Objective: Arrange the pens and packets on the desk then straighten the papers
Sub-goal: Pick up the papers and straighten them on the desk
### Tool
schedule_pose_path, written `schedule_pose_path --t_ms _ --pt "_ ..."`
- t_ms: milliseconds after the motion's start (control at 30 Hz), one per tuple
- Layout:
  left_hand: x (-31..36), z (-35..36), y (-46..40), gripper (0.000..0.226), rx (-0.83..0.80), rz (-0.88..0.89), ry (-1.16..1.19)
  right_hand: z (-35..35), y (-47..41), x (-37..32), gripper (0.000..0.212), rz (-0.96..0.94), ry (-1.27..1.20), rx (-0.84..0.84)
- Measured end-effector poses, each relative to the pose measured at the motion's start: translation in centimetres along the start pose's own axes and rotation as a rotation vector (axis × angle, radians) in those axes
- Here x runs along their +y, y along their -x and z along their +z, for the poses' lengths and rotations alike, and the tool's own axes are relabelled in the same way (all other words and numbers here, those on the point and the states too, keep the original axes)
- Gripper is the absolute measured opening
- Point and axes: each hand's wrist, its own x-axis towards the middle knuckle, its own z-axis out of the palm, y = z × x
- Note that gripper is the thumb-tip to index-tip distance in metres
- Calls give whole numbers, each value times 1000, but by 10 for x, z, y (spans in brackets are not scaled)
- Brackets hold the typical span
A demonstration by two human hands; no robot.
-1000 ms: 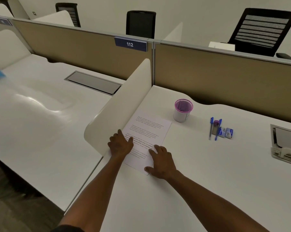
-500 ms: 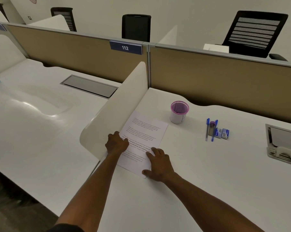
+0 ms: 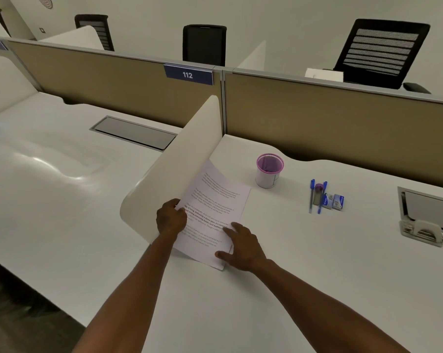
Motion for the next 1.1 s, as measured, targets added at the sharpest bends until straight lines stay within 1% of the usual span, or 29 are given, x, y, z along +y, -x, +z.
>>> schedule_pose_path --t_ms 33,100,167,233,300,367,433,467,500,633,833,967,1033,1100 --pt "-2 -1 2 27 -6 0 43 -3 1 1 85 17 -78 34" --pt "-4 -4 6 23 -17 -10 163 -7 4 4 84 70 -232 153" --pt "-6 -7 11 18 -31 -23 269 -11 7 7 84 175 -403 270" --pt "-8 -7 16 15 -81 -33 365 -17 8 10 85 305 -627 307" --pt "-10 -6 21 18 -127 -76 468 -23 8 14 81 405 -830 289" --pt "-11 -4 27 19 -179 -132 578 -28 8 19 68 471 -1074 249" --pt "-11 -1 34 19 -233 -154 635 -31 11 23 40 472 -1255 224" --pt "-10 1 38 18 -254 -155 639 -32 13 24 28 465 -1275 231" --pt "-9 2 43 17 -266 -153 634 -32 16 26 23 463 -1275 241" --pt "-9 12 60 15 -276 -135 571 -33 29 34 23 474 -1249 287" --pt "-1 24 84 20 -307 -83 469 -40 58 47 20 439 -1204 327" --pt "13 26 91 25 -268 -57 518 -48 82 56 19 383 -1186 353" --pt "20 26 95 31 -274 -43 537 -51 91 60 21 381 -1179 363" --pt "25 29 99 30 -290 -34 537 -53 98 63 20 392 -1180 369"
